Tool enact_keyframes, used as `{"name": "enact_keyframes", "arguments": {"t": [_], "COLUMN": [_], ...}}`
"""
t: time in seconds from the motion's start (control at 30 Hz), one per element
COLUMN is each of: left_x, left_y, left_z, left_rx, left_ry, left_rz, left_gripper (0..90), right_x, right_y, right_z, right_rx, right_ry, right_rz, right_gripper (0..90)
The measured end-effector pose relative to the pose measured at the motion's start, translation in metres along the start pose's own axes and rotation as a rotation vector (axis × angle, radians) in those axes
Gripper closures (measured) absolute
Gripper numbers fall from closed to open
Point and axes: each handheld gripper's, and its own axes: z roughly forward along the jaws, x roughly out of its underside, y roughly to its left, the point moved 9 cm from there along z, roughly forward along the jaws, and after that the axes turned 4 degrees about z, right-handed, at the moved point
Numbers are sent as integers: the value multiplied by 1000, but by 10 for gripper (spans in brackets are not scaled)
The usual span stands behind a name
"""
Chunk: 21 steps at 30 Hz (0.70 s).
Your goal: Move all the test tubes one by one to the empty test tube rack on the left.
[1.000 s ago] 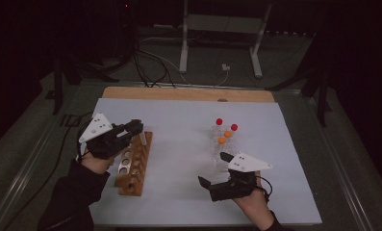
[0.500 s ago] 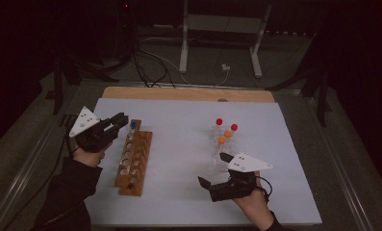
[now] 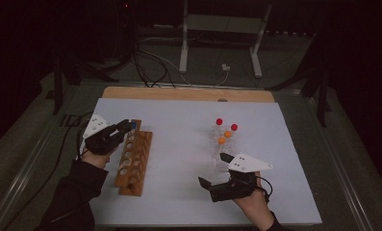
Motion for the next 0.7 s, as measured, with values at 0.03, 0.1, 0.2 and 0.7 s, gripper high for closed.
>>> {"name": "enact_keyframes", "arguments": {"t": [0.03, 0.1, 0.2, 0.7], "left_x": [2, 6, 9, 28], "left_y": [0, 1, 2, 2], "left_z": [1, 2, 3, 11], "left_rx": [1, 2, 3, 8], "left_ry": [4, 16, 21, 104], "left_rz": [-4, -10, -22, -29], "left_gripper": [773, 773, 773, 771], "right_x": [0, 0, 0, -1], "right_y": [0, 0, 0, 0], "right_z": [0, -1, -1, -2], "right_rx": [1, -1, -2, -1], "right_ry": [0, 0, 0, -3], "right_rz": [-1, 1, 1, 1], "right_gripper": [0, 0, 0, 0]}}
